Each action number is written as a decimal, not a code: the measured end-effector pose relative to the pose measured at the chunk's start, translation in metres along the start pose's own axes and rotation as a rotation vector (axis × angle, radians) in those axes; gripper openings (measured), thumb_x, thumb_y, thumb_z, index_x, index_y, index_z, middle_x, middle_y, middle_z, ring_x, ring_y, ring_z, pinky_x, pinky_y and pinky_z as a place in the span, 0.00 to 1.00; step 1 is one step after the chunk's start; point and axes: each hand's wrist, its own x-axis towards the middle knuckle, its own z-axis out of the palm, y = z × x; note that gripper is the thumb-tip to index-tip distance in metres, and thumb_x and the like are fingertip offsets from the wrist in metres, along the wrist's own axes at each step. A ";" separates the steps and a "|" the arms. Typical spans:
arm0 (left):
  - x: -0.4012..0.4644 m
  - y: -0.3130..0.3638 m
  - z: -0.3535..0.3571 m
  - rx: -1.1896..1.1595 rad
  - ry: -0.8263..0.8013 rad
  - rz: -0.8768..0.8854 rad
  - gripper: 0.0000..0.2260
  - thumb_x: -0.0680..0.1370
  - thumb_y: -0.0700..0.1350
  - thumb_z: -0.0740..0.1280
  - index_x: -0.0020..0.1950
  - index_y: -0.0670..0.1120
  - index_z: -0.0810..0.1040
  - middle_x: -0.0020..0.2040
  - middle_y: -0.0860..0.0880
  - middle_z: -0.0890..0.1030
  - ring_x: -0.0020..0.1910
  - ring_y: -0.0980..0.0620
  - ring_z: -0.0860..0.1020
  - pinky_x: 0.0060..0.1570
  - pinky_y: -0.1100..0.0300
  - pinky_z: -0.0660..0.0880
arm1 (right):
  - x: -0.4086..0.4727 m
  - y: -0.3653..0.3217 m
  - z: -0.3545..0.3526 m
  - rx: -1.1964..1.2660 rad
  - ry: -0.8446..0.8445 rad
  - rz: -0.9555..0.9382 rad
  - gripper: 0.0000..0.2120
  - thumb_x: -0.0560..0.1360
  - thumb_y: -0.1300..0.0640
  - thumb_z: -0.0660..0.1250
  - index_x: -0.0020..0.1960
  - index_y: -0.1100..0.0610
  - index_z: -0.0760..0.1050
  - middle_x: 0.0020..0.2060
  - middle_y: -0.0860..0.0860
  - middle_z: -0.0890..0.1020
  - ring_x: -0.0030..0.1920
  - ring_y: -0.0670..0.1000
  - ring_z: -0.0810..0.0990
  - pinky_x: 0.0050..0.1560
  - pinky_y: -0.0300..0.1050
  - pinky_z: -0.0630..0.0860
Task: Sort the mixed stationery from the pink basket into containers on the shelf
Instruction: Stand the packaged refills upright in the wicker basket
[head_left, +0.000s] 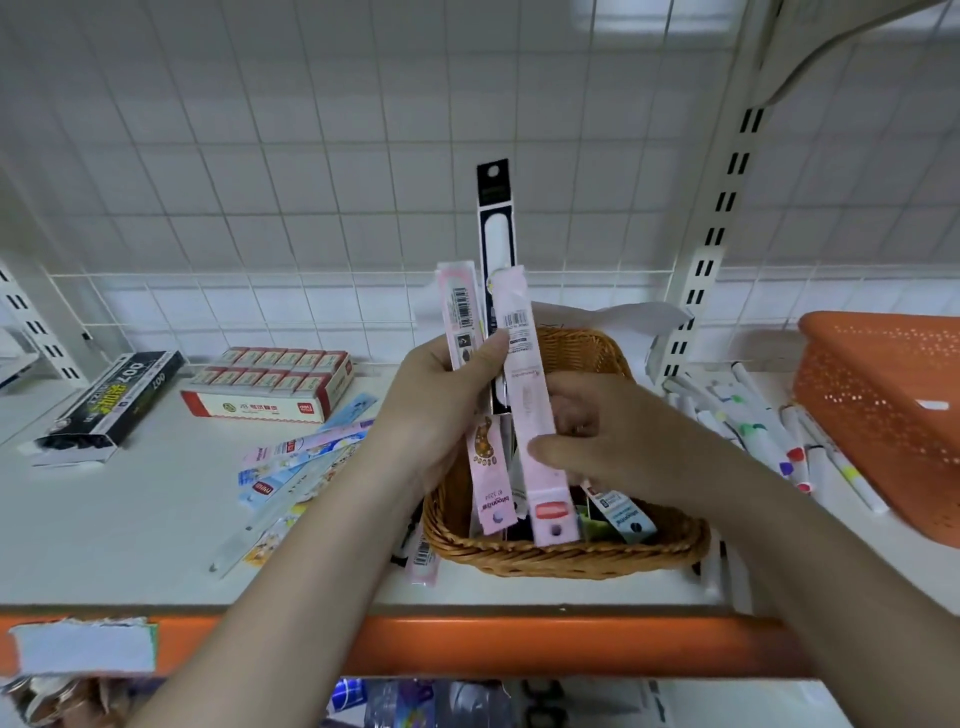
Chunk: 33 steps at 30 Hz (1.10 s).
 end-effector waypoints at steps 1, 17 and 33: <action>0.000 0.001 0.000 0.007 0.018 0.013 0.09 0.79 0.43 0.63 0.43 0.43 0.81 0.40 0.45 0.84 0.39 0.48 0.82 0.46 0.51 0.81 | -0.001 -0.001 -0.006 -0.054 0.019 -0.005 0.08 0.75 0.59 0.66 0.50 0.48 0.78 0.41 0.48 0.83 0.35 0.41 0.80 0.34 0.32 0.76; -0.004 0.020 -0.008 0.295 0.005 0.213 0.09 0.75 0.37 0.68 0.37 0.48 0.76 0.21 0.60 0.75 0.21 0.66 0.73 0.23 0.76 0.65 | 0.011 0.029 -0.046 0.019 -0.128 0.503 0.13 0.77 0.52 0.64 0.40 0.60 0.80 0.32 0.53 0.83 0.26 0.43 0.77 0.25 0.32 0.71; 0.043 0.019 -0.022 -0.283 0.099 -0.281 0.15 0.77 0.56 0.62 0.52 0.45 0.73 0.39 0.47 0.76 0.28 0.56 0.72 0.22 0.67 0.68 | 0.027 0.037 -0.037 -0.209 0.081 0.256 0.28 0.74 0.51 0.70 0.70 0.50 0.64 0.51 0.50 0.82 0.31 0.42 0.77 0.32 0.34 0.73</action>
